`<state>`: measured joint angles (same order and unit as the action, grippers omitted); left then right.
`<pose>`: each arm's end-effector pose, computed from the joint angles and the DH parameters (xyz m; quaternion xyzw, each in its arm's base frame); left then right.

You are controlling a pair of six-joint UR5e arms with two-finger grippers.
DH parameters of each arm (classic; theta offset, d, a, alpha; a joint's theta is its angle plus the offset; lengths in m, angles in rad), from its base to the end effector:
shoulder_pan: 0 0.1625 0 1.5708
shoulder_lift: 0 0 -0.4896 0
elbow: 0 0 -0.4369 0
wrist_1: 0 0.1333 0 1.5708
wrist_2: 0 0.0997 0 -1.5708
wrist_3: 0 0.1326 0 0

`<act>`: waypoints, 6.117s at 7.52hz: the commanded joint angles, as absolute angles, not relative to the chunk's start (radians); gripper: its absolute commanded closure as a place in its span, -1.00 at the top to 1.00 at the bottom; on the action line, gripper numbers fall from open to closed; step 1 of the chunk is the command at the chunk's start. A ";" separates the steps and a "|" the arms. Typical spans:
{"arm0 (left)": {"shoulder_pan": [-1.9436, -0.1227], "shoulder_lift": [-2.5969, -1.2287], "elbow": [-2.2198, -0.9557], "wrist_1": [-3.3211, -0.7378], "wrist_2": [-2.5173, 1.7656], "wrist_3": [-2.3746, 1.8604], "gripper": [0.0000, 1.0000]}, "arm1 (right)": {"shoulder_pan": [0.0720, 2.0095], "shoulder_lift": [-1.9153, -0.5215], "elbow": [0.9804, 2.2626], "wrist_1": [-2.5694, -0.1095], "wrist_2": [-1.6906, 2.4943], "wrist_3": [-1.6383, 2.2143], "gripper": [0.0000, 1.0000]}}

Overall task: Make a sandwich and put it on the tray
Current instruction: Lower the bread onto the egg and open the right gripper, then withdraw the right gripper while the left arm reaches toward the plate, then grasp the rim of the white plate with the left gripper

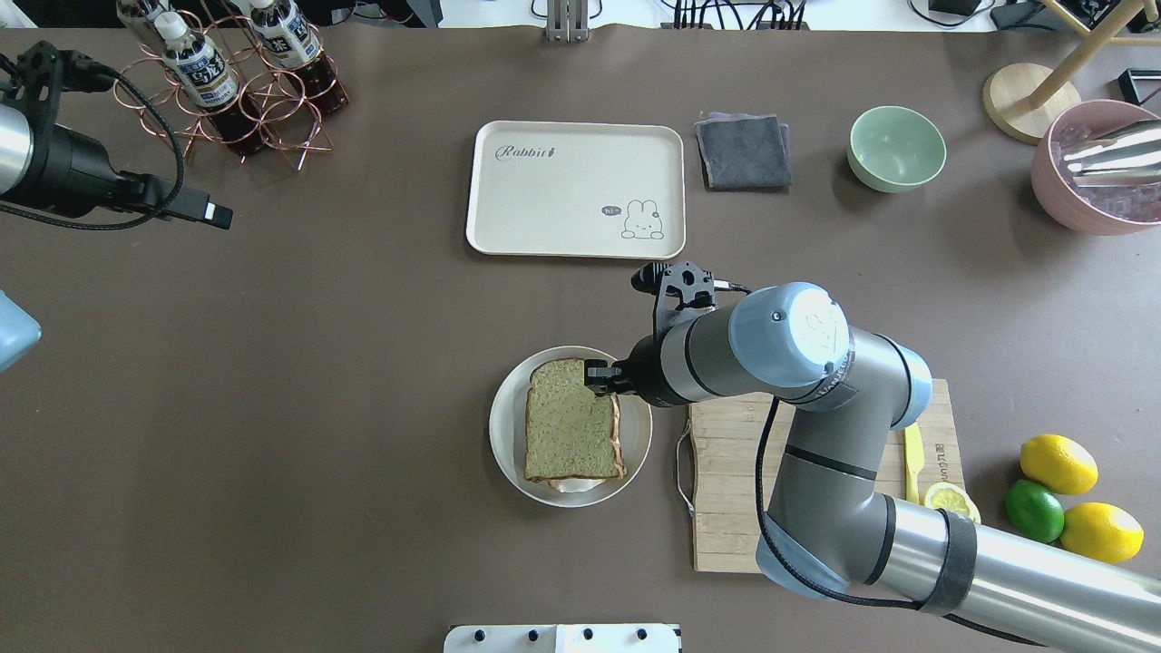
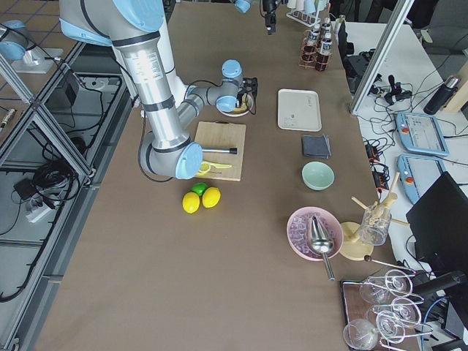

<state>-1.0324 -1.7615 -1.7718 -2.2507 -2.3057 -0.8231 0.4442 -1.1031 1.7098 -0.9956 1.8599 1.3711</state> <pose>0.2853 -0.5642 0.4360 0.1758 0.5399 0.0677 0.8204 -0.6227 -0.4021 0.3064 0.0610 -0.5609 0.0206 0.8254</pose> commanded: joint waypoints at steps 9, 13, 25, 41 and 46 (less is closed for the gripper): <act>-1.026 -1.775 -1.763 -2.250 -2.306 -0.824 0.98 | 0.419 -1.100 1.701 -0.996 1.801 1.370 -0.85; -1.026 -1.784 -1.755 -2.250 -2.306 -0.822 0.98 | 0.399 -1.101 1.706 -0.996 1.759 1.365 1.00; -0.657 -2.152 -1.764 -1.852 -2.019 -1.026 0.98 | 1.277 -1.497 1.792 -1.561 2.225 0.266 1.00; -0.445 -2.052 -1.603 -2.235 -1.898 -1.302 0.26 | 1.568 -1.680 1.772 -1.727 2.237 -0.255 1.00; -0.442 -2.056 -1.608 -2.235 -1.899 -1.299 0.02 | 1.568 -1.678 1.772 -1.726 2.237 -0.253 1.00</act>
<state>-0.4434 -2.0513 -1.6036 -2.2350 -1.8984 -1.2983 1.5677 -1.6789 1.7717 -1.7263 2.2366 -0.2534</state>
